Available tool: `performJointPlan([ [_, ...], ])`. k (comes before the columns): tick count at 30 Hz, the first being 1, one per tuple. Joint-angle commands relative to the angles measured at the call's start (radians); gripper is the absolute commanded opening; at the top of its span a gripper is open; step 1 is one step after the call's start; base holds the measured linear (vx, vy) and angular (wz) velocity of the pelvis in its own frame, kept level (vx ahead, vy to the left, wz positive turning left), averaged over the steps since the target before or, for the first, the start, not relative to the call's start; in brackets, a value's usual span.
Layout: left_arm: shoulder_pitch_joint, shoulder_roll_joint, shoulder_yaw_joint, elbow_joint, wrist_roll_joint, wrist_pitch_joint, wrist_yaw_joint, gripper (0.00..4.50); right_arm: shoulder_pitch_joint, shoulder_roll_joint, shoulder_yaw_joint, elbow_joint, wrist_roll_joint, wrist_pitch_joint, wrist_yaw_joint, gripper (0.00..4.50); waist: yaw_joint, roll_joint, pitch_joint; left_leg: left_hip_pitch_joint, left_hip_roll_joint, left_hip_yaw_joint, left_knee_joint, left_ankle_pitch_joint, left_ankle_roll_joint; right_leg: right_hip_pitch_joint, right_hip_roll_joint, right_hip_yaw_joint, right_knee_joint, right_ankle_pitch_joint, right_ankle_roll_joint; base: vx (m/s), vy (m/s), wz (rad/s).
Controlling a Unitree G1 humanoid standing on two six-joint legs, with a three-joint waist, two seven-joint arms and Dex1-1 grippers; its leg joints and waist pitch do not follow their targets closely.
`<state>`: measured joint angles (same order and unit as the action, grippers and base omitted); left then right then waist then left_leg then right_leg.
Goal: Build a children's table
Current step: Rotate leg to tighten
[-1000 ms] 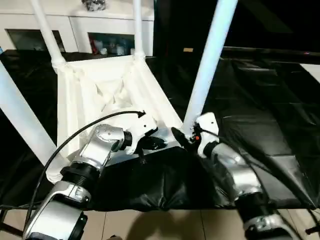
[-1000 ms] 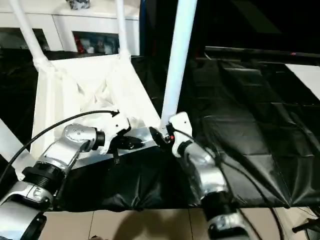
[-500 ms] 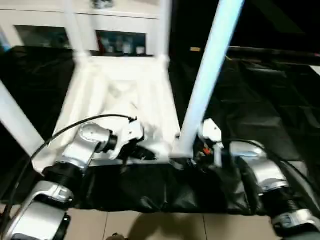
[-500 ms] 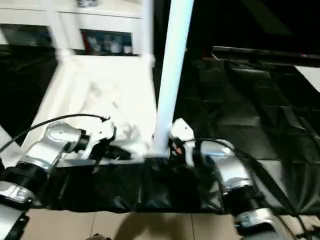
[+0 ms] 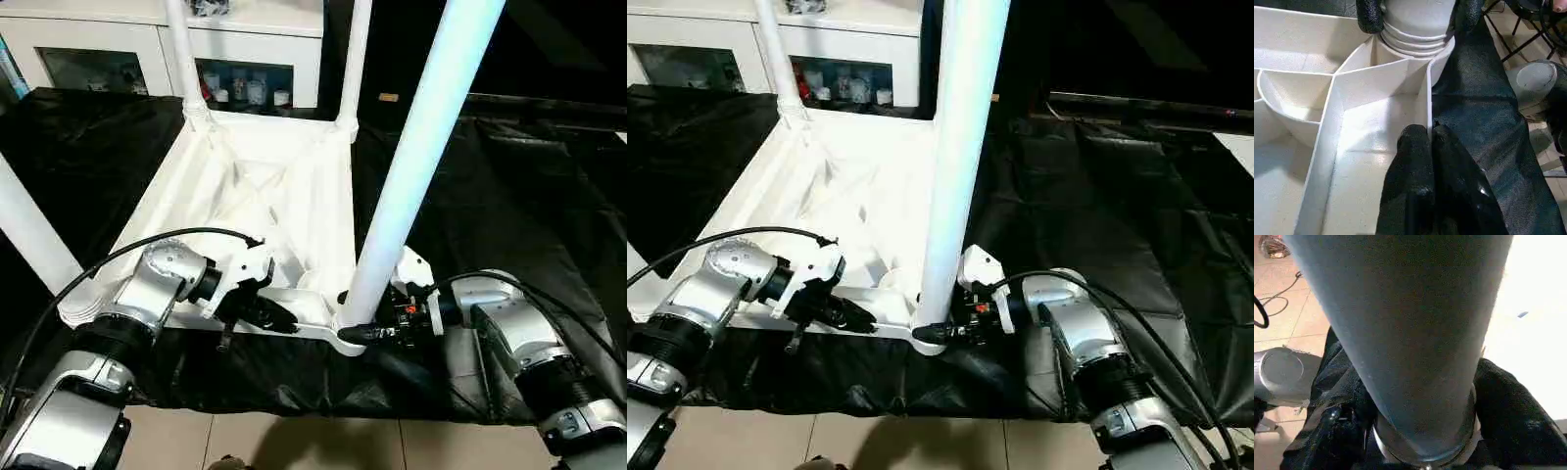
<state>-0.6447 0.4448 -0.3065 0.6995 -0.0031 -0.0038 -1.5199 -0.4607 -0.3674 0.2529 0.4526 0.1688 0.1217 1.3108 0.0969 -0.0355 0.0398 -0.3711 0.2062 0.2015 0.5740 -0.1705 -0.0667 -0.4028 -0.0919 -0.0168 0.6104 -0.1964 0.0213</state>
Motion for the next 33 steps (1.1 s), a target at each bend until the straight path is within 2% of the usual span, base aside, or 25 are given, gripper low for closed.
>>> performJointPlan([
  [1, -0.008, -0.017, -0.017, 0.029, 0.034, 0.023, 0.058, 0.0, 0.011, 0.021, -0.014, -0.021, 0.023, 0.005, -0.037, 2.61, -0.002, 0.002, -0.051, 0.018, 0.025, -0.005, -0.068, -0.265, 0.009, 0.033, -0.034, 0.019, -0.066, -0.156, -0.245, 0.0, 0.0, 0.0],
  [2, -0.011, -0.028, -0.008, 0.03, 0.038, 0.054, 0.103, 0.0, 0.019, 0.043, -0.036, -0.022, 0.018, 0.005, -0.111, 2.59, -0.004, 0.002, -0.049, 0.019, 0.026, -0.005, -0.07, -0.286, 0.002, 0.029, -0.036, 0.021, -0.068, -0.19, -0.239, 0.0, 0.0, 0.0],
  [3, -0.011, -0.059, 0.014, 0.026, 0.035, 0.098, 0.183, 0.0, 0.031, 0.09, -0.073, -0.011, -0.003, 0.004, -0.261, 2.59, -0.007, 0.0, -0.046, 0.019, 0.025, -0.008, -0.074, -0.309, -0.013, 0.028, -0.039, 0.022, -0.075, -0.24, -0.226, 0.0, 0.0, 0.0],
  [5, -0.006, -0.084, 0.023, 0.015, 0.034, 0.128, 0.231, 0.0, 0.039, 0.123, -0.089, 0.007, -0.042, -0.02, -0.386, 2.58, -0.013, -0.003, -0.045, 0.022, 0.022, -0.015, -0.078, -0.348, -0.036, 0.024, -0.043, 0.021, -0.086, -0.352, -0.189, 0.0, 0.0, 0.0],
  [6, -0.003, -0.096, 0.022, 0.007, 0.039, 0.135, 0.255, 0.0, 0.044, 0.14, -0.097, 0.012, -0.053, -0.027, -0.433, 2.58, -0.019, -0.001, -0.044, 0.019, 0.021, -0.02, -0.08, -0.362, -0.045, 0.025, -0.045, 0.02, -0.09, -0.413, -0.165, 0.0, 0.0, 0.0],
  [7, 0.0, -0.109, 0.021, 0.002, 0.047, 0.143, 0.283, 0.0, 0.049, 0.159, -0.105, 0.014, -0.055, -0.031, -0.47, 2.57, -0.025, 0.0, -0.043, 0.016, 0.022, -0.022, -0.083, -0.37, -0.049, 0.024, -0.044, 0.019, -0.095, -0.437, -0.147, 0.0, 0.0, 0.0],
  [8, 0.003, -0.124, 0.02, -0.006, 0.051, 0.152, 0.307, 0.0, 0.053, 0.182, -0.115, 0.018, -0.061, -0.033, -0.521, 2.57, -0.027, -0.002, -0.043, 0.018, 0.021, -0.022, -0.083, -0.377, -0.049, 0.021, -0.043, 0.019, -0.096, -0.441, -0.142, 0.0, 0.0, 0.0],
  [9, 0.009, -0.143, 0.019, -0.019, 0.053, 0.171, 0.333, 0.0, 0.056, 0.21, -0.127, 0.019, -0.068, -0.024, -0.582, 2.57, -0.028, 0.001, -0.044, 0.021, 0.021, -0.022, -0.083, -0.385, -0.049, 0.018, -0.043, 0.02, -0.098, -0.44, -0.14, 0.0, 0.0, 0.0],
  [11, 0.015, -0.177, 0.015, -0.041, 0.057, 0.198, 0.379, 0.0, 0.061, 0.264, -0.144, 0.016, -0.081, -0.007, -0.683, 2.57, -0.041, 0.0, -0.044, 0.017, 0.02, -0.022, -0.082, -0.381, -0.042, 0.016, -0.039, 0.022, -0.097, -0.405, -0.147, 0.0, 0.0, 0.0],
  [12, 0.015, -0.177, 0.015, -0.041, 0.057, 0.198, 0.379, 0.0, 0.061, 0.264, -0.144, 0.016, -0.081, -0.007, -0.683, 2.57, -0.042, 0.0, -0.045, 0.018, 0.02, -0.021, -0.081, -0.38, -0.04, 0.016, -0.038, 0.022, -0.097, -0.398, -0.149, 0.0, 0.0, 0.0],
  [13, 0.016, -0.224, 0.015, -0.065, 0.063, 0.235, 0.446, 0.0, 0.063, 0.332, -0.145, 0.021, -0.112, 0.026, -0.808, 2.57, -0.044, 0.001, -0.045, 0.017, 0.021, -0.019, -0.081, -0.364, -0.041, 0.015, -0.036, 0.024, -0.093, -0.368, -0.156, 0.0, 0.0, 0.0],
  [15, 0.018, -0.246, 0.015, -0.077, 0.062, 0.251, 0.467, 0.0, 0.061, 0.363, -0.143, 0.026, -0.109, 0.026, -0.843, 2.57, -0.043, 0.001, -0.046, 0.018, 0.019, -0.019, -0.081, -0.355, -0.041, 0.017, -0.035, 0.022, -0.093, -0.354, -0.156, 0.0, 0.0, 0.0],
  [18, 0.02, -0.268, 0.012, -0.086, 0.06, 0.256, 0.483, 0.0, 0.059, 0.39, -0.135, 0.023, -0.111, 0.003, -0.867, 2.57, -0.044, 0.005, -0.048, 0.015, 0.018, -0.017, -0.08, -0.334, -0.035, 0.021, -0.031, 0.023, -0.088, -0.28, -0.164, 0.0, 0.0, 0.0],
  [19, 0.02, -0.265, 0.007, -0.083, 0.061, 0.244, 0.475, 0.0, 0.053, 0.39, -0.146, 0.027, -0.099, -0.017, -0.867, 3.19, -0.044, 0.007, -0.048, 0.014, 0.017, -0.017, -0.08, -0.338, -0.031, 0.022, -0.03, 0.022, -0.088, -0.265, -0.165, 0.0, 0.0, 0.0],
  [21, 0.026, -0.255, 0.006, -0.085, 0.057, 0.228, 0.454, 0.0, 0.044, 0.379, -0.167, 0.03, -0.072, -0.019, -0.842, 3.18, -0.044, 0.006, -0.049, 0.015, 0.016, -0.016, -0.079, -0.339, -0.027, 0.023, -0.03, 0.023, -0.088, -0.259, -0.166, 0.0, 0.0, 0.0],
  [22, 0.028, -0.252, 0.005, -0.087, 0.056, 0.224, 0.448, 0.0, 0.043, 0.376, -0.17, 0.029, -0.067, -0.019, -0.835, 3.24, -0.044, 0.01, -0.049, 0.015, 0.017, -0.016, -0.079, -0.34, -0.024, 0.024, -0.03, 0.023, -0.087, -0.246, -0.17, 0.0, 0.0, 0.0],
  [23, 0.035, -0.239, 0.005, -0.095, 0.053, 0.219, 0.433, 0.0, 0.039, 0.358, -0.172, 0.024, -0.062, -0.018, -0.806, 3.53, -0.043, 0.01, -0.051, 0.014, 0.017, -0.015, -0.079, -0.317, -0.019, 0.027, -0.029, 0.023, -0.084, -0.207, -0.178, 0.0, 0.0, 0.0],
  [24, 0.035, -0.239, 0.005, -0.095, 0.053, 0.219, 0.433, 0.0, 0.039, 0.358, -0.172, 0.024, -0.062, -0.018, -0.806, 3.53, -0.043, 0.01, -0.052, 0.014, 0.018, -0.015, -0.078, -0.31, -0.018, 0.029, -0.029, 0.022, -0.082, -0.191, -0.182, 0.0, 0.0, 0.0],
  [25, 0.045, -0.21, 0.001, -0.106, 0.048, 0.187, 0.389, 0.0, 0.034, 0.32, -0.163, 0.014, -0.066, -0.016, -0.747, 3.63, -0.043, 0.007, -0.052, 0.014, 0.017, -0.014, -0.077, -0.302, -0.013, 0.03, -0.028, 0.022, -0.081, -0.176, -0.185, 0.0, 0.0, 0.0],
  [27, 0.048, -0.194, 0.002, -0.109, 0.044, 0.183, 0.367, 0.0, 0.033, 0.298, -0.157, 0.007, -0.062, -0.01, -0.702, 3.69, -0.041, 0.009, -0.055, 0.013, 0.017, -0.012, -0.073, -0.266, 0.004, 0.035, -0.028, 0.022, -0.074, -0.114, -0.202, 0.0, 0.0, 0.0],
  [28, 0.05, -0.185, 0.002, -0.111, 0.042, 0.182, 0.354, 0.0, 0.033, 0.284, -0.153, 0.003, -0.058, -0.005, -0.675, 3.69, -0.04, 0.008, -0.056, 0.011, 0.017, -0.011, -0.07, -0.227, 0.016, 0.039, -0.028, 0.021, -0.068, -0.052, -0.219, 0.0, 0.0, 0.0],
  [29, 0.054, -0.167, 0.001, -0.115, 0.035, 0.165, 0.316, 0.0, 0.032, 0.253, -0.138, 0.003, -0.064, -0.009, -0.633, 3.69, -0.039, 0.005, -0.056, 0.011, 0.016, -0.011, -0.069, -0.217, 0.019, 0.043, -0.027, 0.02, -0.067, -0.043, -0.222, 0.0, 0.0, 0.0],
  [31, 0.052, -0.135, -0.003, -0.104, 0.038, 0.137, 0.268, 0.0, 0.031, 0.2, -0.115, 0.006, -0.064, -0.016, -0.543, 3.69, -0.038, 0.007, -0.056, 0.013, 0.016, -0.009, -0.067, -0.208, 0.031, 0.043, -0.027, 0.019, -0.067, -0.03, -0.235, 0.0, 0.0, 0.0],
  [33, 0.047, -0.107, 0.0, -0.085, 0.027, 0.092, 0.205, 0.0, 0.033, 0.153, -0.105, -0.008, -0.033, -0.006, -0.428, 3.69, -0.037, 0.005, -0.055, 0.014, 0.017, -0.008, -0.066, -0.215, 0.041, 0.045, -0.029, 0.02, -0.067, -0.039, -0.241, 0.0, 0.0, 0.0],
])
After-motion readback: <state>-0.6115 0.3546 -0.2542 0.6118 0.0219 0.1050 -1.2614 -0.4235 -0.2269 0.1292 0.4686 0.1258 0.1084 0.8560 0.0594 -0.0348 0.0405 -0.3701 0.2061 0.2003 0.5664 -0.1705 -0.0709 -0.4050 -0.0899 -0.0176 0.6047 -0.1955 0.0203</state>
